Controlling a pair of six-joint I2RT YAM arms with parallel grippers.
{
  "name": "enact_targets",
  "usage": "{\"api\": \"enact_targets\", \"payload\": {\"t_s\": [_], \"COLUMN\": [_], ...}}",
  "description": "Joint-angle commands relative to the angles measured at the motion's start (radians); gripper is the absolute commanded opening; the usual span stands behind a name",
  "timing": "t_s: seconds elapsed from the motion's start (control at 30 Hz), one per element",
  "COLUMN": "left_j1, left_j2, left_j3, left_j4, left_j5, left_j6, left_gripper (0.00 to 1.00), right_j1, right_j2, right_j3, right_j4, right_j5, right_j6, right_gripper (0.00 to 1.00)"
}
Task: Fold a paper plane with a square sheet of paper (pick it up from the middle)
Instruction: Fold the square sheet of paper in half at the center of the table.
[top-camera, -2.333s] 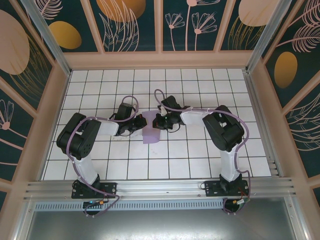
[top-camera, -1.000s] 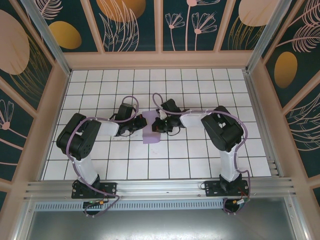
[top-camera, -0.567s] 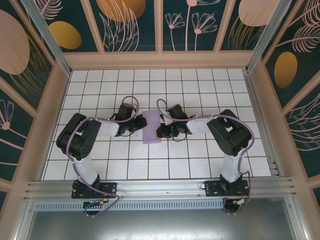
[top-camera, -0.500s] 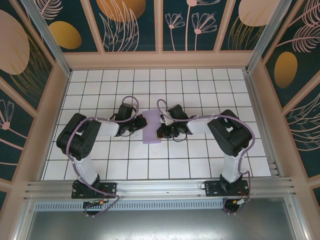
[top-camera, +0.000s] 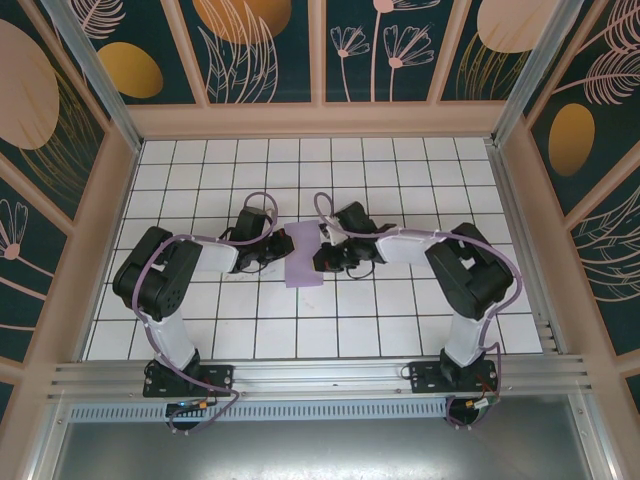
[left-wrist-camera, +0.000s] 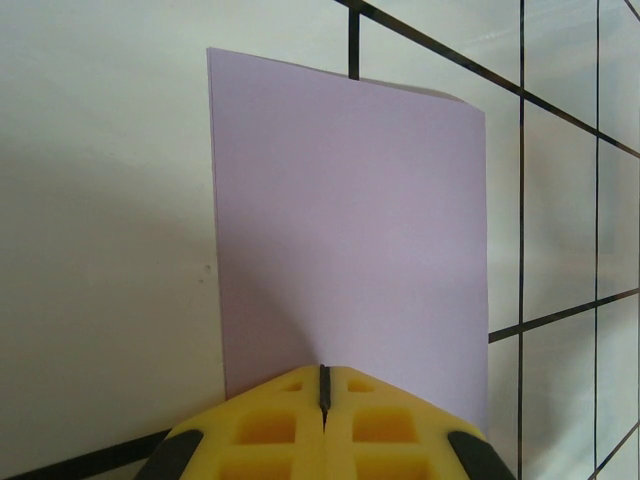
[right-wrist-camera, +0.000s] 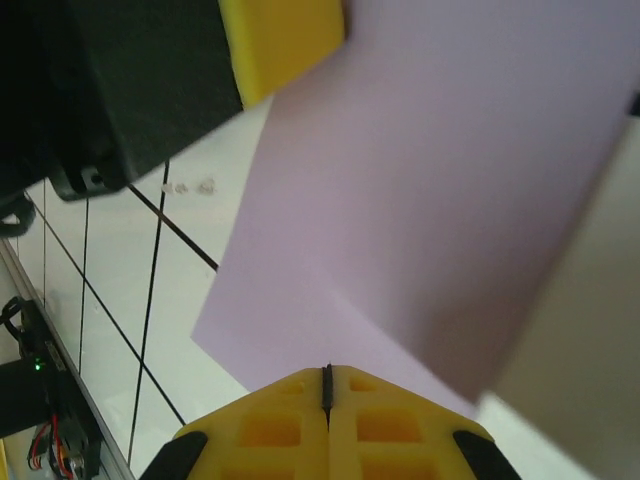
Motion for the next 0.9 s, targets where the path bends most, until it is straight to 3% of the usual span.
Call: {"api": "enact_targets", "payload": {"t_s": [0.0,0.23,0.53,0.87], "left_j1": [0.018,0.017,0.018,0.017], "left_j2": [0.126,0.138,0.148,0.009], "left_j3": [-0.1,-0.1,-0.1,-0.02], "left_j4": [-0.326,-0.32,-0.312,-0.309], "left_j5": [-0.22,-0.22,-0.213,-0.108], "left_j6": [0.024,0.02,0.022,0.066], "left_gripper": [0.0,0.0,0.0,0.0], "right_j1": [0.017,0.024,0.009,-0.047], "right_j2": [0.063,0.057,-0.101,-0.207], "right_j3": [0.017,-0.045,-0.245,-0.159], "right_j4": [-0.022,-0.038,-0.07,0.024], "right_j5": [0.003,0.013,0.037,0.083], "right_j6": [0.009,0.0,-0.014,0.113], "right_gripper": [0.0,0.0,0.0,0.0]}}
